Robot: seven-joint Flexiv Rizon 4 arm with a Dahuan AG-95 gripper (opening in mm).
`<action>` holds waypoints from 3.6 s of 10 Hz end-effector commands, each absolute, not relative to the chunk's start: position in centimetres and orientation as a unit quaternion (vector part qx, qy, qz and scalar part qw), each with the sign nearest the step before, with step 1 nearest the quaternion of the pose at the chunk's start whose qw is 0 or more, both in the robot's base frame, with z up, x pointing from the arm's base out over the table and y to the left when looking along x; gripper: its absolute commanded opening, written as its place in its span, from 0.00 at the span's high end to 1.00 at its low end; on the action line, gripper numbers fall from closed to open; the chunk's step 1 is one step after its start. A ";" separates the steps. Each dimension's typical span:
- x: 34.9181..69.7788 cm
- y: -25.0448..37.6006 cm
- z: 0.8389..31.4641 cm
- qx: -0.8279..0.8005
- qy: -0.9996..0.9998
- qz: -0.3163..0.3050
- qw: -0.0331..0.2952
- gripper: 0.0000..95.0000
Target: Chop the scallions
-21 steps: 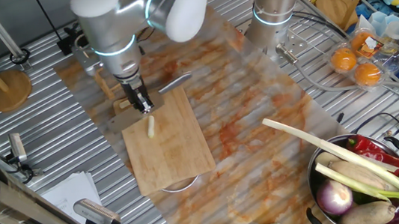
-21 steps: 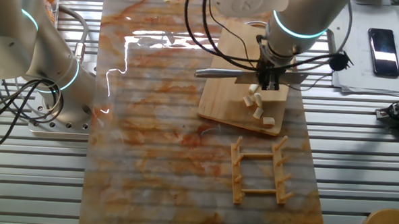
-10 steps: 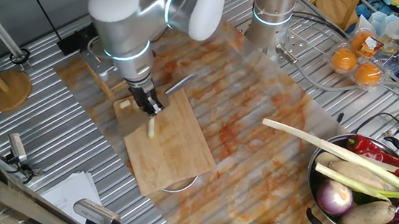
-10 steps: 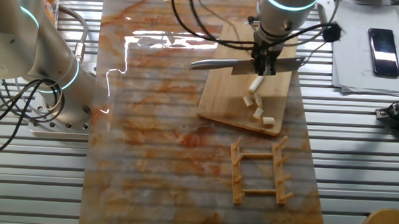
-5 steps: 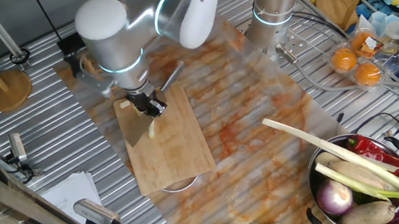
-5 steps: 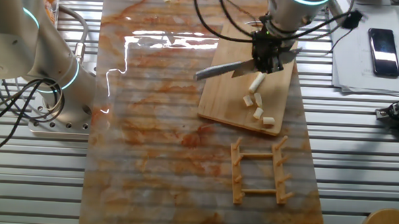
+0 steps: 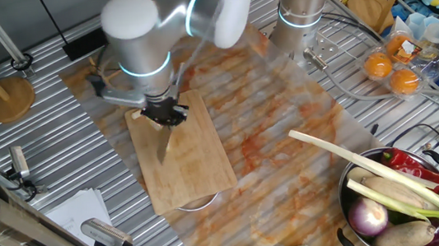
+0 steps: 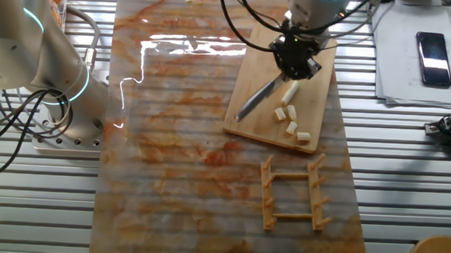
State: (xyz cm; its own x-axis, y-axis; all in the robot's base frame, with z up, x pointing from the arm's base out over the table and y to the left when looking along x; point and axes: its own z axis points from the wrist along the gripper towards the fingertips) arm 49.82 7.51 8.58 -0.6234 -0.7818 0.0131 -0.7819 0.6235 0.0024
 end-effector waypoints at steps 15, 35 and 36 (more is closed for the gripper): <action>50.9 8.7 5.2 0.597 -0.802 0.016 -0.017 1.00; 51.8 10.2 6.7 0.611 -0.790 0.038 -0.037 1.00; 52.1 10.6 7.0 0.605 -0.793 0.048 -0.055 1.00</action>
State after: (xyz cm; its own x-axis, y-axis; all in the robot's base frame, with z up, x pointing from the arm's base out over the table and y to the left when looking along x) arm 51.82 10.65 7.12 -0.2639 -0.9643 -0.0232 -0.9586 0.2649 -0.1047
